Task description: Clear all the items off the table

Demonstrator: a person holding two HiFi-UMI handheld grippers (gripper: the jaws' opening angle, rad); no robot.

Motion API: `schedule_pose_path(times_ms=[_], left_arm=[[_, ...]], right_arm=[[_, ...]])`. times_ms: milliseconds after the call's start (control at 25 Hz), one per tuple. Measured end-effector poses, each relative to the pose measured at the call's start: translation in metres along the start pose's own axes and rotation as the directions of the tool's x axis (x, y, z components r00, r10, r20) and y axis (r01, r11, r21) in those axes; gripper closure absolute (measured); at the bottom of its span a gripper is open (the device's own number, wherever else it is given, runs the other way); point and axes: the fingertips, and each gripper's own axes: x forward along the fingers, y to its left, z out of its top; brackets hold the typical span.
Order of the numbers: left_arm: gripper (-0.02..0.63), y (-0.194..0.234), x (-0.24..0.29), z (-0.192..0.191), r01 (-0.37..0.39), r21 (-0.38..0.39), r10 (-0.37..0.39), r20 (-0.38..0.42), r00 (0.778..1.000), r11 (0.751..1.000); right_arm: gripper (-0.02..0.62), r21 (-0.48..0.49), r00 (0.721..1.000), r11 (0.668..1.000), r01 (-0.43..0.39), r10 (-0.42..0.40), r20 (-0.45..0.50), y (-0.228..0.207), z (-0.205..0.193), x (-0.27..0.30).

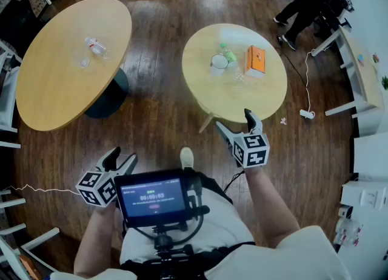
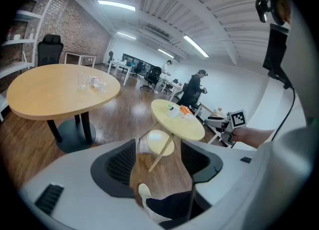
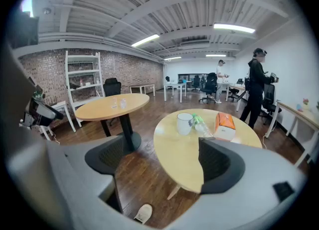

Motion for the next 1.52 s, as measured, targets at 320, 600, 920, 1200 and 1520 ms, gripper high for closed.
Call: schedule_pose_path(times_ms=[320, 600, 920, 1200, 1520], left_arm=[[0.318, 0.004, 0.052, 0.067, -0.078, -0.038, 0.080, 0.062, 0.995, 0.996], [0.318, 0.012, 0.067, 0.081, -0.118, -0.093, 0.124, 0.056, 0.991, 0.989], [0.318, 0.016, 0.074, 0.086, -0.152, -0.106, 0.157, 0.042, 0.987, 0.983], [0.318, 0.022, 0.074, 0.088, -0.179, -0.118, 0.185, 0.046, 0.982, 0.977], [0.319, 0.037, 0.067, 0.096, -0.209, -0.112, 0.217, 0.064, 0.974, 0.971]], right_arm=[[0.112, 0.020, 0.999, 1.000, -0.010, 0.009, 0.049, -0.065, 0.045, 0.101], [0.074, 0.036, 1.000, 0.999, -0.027, 0.026, 0.015, -0.088, 0.046, 0.178], [0.074, 0.065, 0.997, 0.998, 0.002, 0.003, -0.080, -0.108, 0.030, 0.244], [0.075, 0.061, 0.992, 0.998, 0.020, -0.012, -0.127, -0.109, 0.024, 0.274], [0.169, 0.041, 0.988, 0.998, 0.052, -0.045, -0.148, -0.116, 0.018, 0.279]])
